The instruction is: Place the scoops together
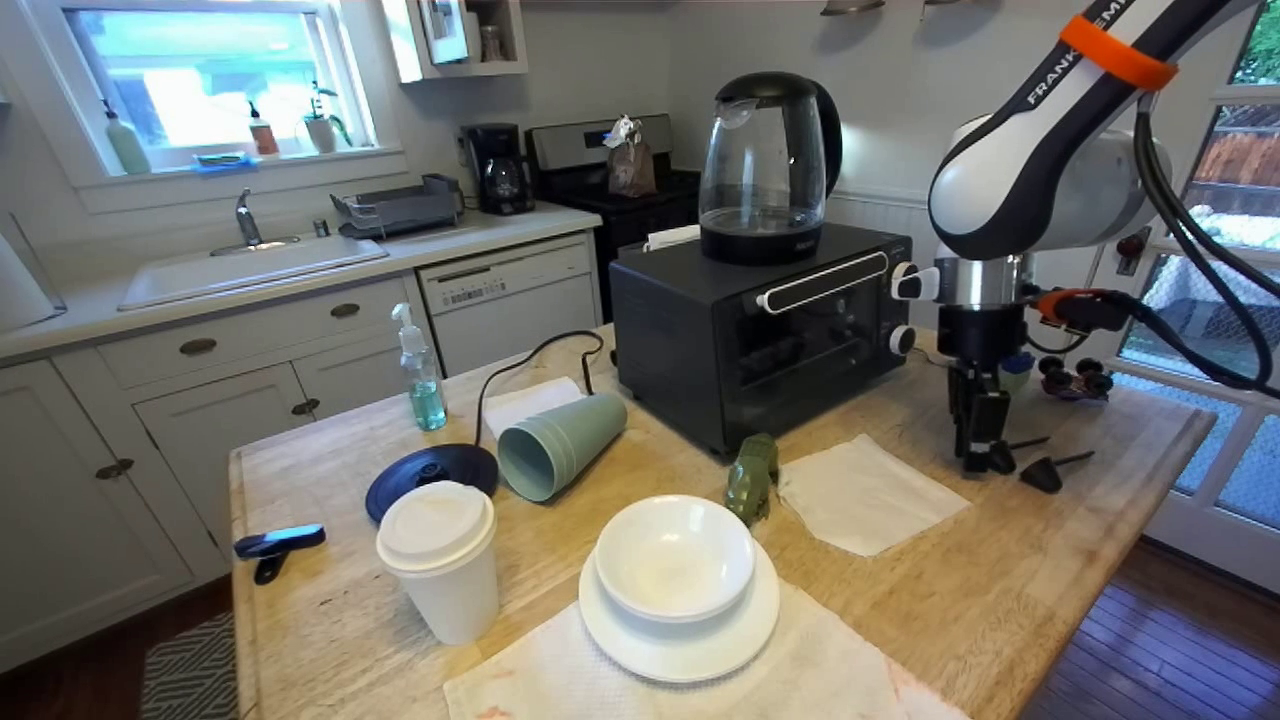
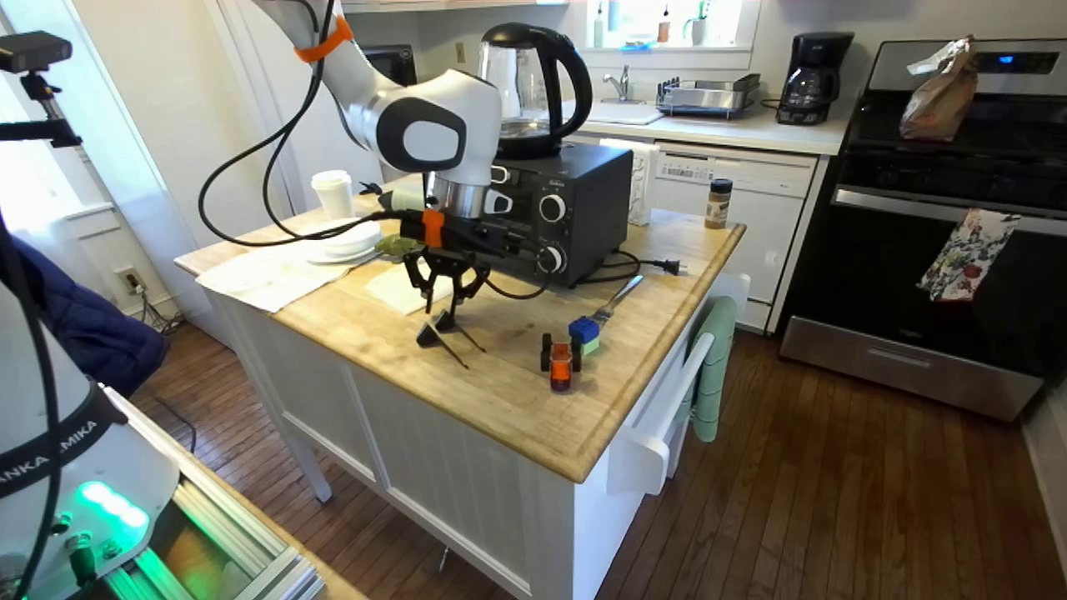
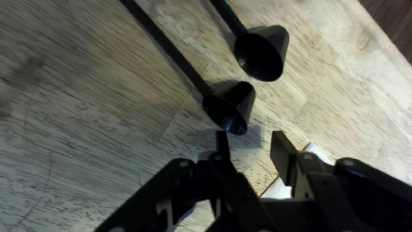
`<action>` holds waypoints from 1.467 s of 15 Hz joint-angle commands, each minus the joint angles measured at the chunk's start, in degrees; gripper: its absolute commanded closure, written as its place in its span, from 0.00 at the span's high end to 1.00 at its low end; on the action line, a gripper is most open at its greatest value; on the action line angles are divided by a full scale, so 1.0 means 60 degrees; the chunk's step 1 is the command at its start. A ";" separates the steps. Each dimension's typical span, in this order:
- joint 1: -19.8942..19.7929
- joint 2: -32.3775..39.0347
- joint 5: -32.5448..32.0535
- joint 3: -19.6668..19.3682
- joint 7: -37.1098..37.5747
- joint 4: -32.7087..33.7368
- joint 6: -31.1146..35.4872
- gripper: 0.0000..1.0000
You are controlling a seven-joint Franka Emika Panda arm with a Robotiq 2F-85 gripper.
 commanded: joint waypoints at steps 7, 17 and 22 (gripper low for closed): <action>-0.0108 0.0160 -0.0531 0.0119 0.0626 0.0281 -0.0030 0.16; -0.0099 -0.0003 -0.1391 0.0041 0.1086 0.0235 -0.0404 0.91; -0.0101 0.0050 -0.1643 0.0046 0.1092 0.0439 -0.0947 0.99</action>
